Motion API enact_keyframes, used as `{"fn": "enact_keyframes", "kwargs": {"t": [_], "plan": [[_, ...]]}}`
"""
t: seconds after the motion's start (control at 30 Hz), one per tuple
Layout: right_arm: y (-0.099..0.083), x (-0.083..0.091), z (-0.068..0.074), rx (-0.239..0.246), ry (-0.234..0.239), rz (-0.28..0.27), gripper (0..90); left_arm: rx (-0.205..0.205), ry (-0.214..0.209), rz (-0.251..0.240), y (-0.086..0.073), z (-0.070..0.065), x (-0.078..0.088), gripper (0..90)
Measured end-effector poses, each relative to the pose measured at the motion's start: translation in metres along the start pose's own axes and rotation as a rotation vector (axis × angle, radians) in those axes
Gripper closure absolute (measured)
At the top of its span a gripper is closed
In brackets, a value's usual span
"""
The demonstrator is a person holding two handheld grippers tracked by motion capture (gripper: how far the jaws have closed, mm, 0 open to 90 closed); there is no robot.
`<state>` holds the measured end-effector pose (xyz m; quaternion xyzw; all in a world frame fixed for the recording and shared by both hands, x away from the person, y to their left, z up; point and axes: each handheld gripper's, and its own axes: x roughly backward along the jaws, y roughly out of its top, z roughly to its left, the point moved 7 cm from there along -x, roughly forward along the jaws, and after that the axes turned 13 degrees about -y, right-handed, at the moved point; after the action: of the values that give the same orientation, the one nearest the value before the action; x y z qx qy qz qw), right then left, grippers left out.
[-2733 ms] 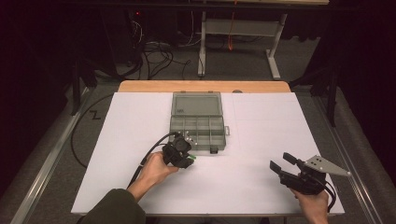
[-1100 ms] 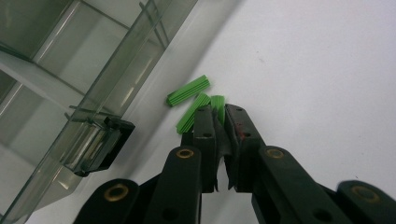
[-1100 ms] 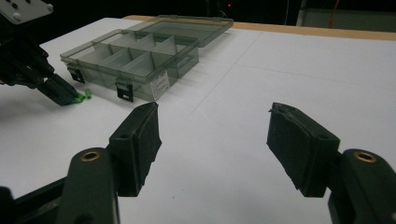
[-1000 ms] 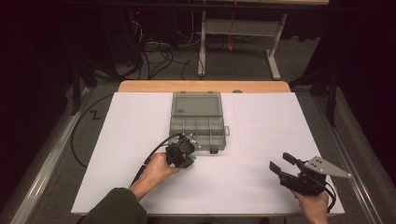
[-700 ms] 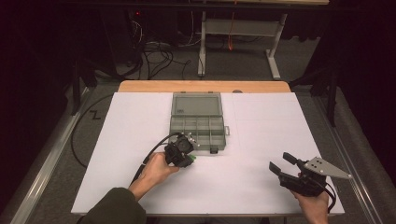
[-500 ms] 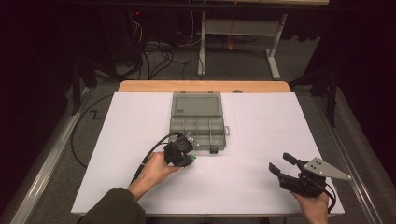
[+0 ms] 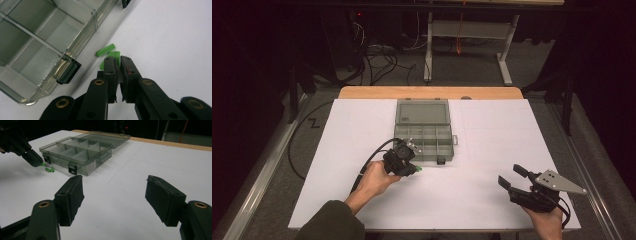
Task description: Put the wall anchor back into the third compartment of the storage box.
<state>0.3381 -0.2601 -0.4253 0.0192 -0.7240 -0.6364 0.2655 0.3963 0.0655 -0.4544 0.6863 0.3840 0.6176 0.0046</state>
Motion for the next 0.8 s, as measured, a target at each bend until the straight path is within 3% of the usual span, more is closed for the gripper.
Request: {"fn": "enact_keyframes", "kwargs": {"t": [0.8], "plan": [[0.002, 0.002, 0.004, 0.002, 0.008, -0.015, 32.4, 0.004, -0.013, -0.046, 0.012, 0.001, 0.022, 83.5]]}}
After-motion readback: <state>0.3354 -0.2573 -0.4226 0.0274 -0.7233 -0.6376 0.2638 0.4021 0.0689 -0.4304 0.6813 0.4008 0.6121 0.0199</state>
